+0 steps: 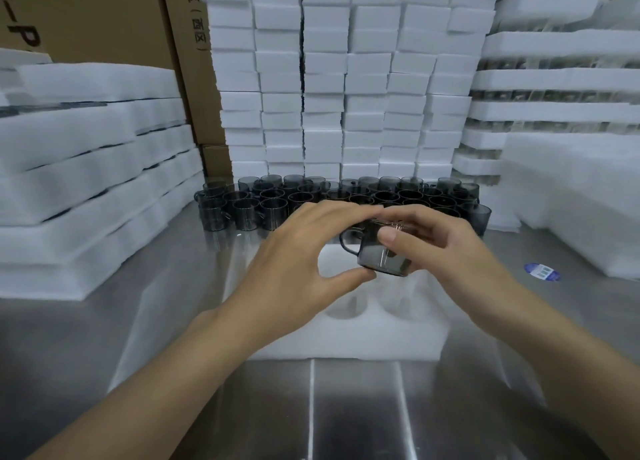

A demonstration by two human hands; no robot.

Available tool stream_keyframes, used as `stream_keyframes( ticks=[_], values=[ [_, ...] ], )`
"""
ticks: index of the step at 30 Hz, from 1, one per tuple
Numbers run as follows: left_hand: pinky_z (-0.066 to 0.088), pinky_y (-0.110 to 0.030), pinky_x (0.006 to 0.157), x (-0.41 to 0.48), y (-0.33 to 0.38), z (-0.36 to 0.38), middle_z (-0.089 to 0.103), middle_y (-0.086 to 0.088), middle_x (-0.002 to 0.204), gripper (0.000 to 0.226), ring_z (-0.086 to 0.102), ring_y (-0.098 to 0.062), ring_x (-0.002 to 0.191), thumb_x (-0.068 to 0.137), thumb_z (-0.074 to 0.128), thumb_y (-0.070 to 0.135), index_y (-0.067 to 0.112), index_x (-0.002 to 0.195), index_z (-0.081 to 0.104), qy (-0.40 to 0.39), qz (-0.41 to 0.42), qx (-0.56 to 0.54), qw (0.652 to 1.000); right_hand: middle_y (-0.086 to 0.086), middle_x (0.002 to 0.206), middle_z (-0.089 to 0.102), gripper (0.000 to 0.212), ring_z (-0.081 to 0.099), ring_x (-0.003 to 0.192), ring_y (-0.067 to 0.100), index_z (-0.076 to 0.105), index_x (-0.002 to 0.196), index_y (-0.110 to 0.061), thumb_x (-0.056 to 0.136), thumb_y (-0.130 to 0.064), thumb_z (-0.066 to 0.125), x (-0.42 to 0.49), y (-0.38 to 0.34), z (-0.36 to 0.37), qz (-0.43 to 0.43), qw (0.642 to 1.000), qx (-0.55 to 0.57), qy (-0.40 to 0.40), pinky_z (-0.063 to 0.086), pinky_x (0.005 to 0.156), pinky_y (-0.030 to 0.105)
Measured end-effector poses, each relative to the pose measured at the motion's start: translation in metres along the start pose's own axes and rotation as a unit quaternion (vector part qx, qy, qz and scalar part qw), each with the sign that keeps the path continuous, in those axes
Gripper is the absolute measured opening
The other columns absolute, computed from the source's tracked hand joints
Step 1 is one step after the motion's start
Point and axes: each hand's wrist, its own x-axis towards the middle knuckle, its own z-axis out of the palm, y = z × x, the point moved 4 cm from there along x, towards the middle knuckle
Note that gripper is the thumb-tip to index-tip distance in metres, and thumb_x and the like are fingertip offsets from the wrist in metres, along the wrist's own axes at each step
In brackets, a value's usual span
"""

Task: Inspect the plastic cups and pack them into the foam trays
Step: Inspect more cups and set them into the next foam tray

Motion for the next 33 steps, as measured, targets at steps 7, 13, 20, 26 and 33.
stream_keyframes(
  ticks=[7, 13, 20, 26, 33],
  values=[
    [0.034, -0.039, 0.125, -0.005, -0.043, -0.007, 0.03, 0.031, 0.166, 0.07, 0.035, -0.001, 0.148, 0.1, 0.05, 0.067, 0.053, 0.164, 0.026, -0.143, -0.176, 0.091, 0.97, -0.011, 0.101, 0.079, 0.032, 0.071, 0.091, 0.008, 0.077, 0.113, -0.037, 0.084, -0.035, 0.066, 0.011, 0.009, -0.029, -0.007, 0.997, -0.042, 0.063, 0.053, 0.084, 0.031],
    [0.023, -0.041, 0.129, -0.01, -0.056, 0.001, 0.039, 0.016, 0.168, 0.065, 0.032, -0.012, 0.157, 0.102, 0.049, 0.066, 0.043, 0.163, 0.04, -0.228, -0.243, 0.104, 0.937, -0.015, 0.112, 0.075, 0.049, 0.07, 0.107, 0.01, 0.071, 0.12, -0.046, 0.076, -0.03, 0.06, 0.009, 0.015, -0.028, -0.029, 0.992, -0.121, 0.037, 0.057, 0.098, 0.039],
    [0.026, -0.047, 0.127, -0.008, -0.053, -0.001, 0.051, 0.024, 0.154, 0.062, 0.044, -0.007, 0.145, 0.09, 0.055, 0.069, 0.048, 0.148, 0.05, -0.243, -0.223, 0.089, 0.94, -0.012, 0.12, 0.07, 0.054, 0.068, 0.117, 0.014, 0.073, 0.115, -0.041, 0.062, -0.044, 0.064, 0.003, 0.009, -0.016, -0.049, 0.991, -0.116, -0.035, 0.051, 0.108, 0.048],
    [0.023, -0.042, 0.121, -0.01, -0.058, 0.003, 0.05, 0.022, 0.153, 0.069, 0.044, -0.008, 0.143, 0.083, 0.04, 0.076, 0.054, 0.148, 0.044, -0.25, -0.213, 0.11, 0.938, -0.01, 0.117, 0.07, 0.055, 0.067, 0.115, 0.018, 0.075, 0.114, -0.035, 0.062, -0.043, 0.059, 0.001, 0.006, -0.012, -0.058, 0.987, -0.135, -0.062, 0.051, 0.109, 0.045],
    [0.024, -0.04, 0.117, -0.01, -0.059, 0.004, 0.053, 0.02, 0.147, 0.054, 0.046, -0.009, 0.139, 0.099, 0.049, 0.066, 0.05, 0.15, 0.042, -0.251, -0.203, 0.132, 0.937, -0.011, 0.117, 0.07, 0.043, 0.066, 0.114, 0.012, 0.07, 0.116, -0.035, 0.086, -0.005, 0.071, 0.0, 0.016, -0.008, -0.049, 0.981, -0.168, -0.083, 0.05, 0.107, 0.045]
  ],
)
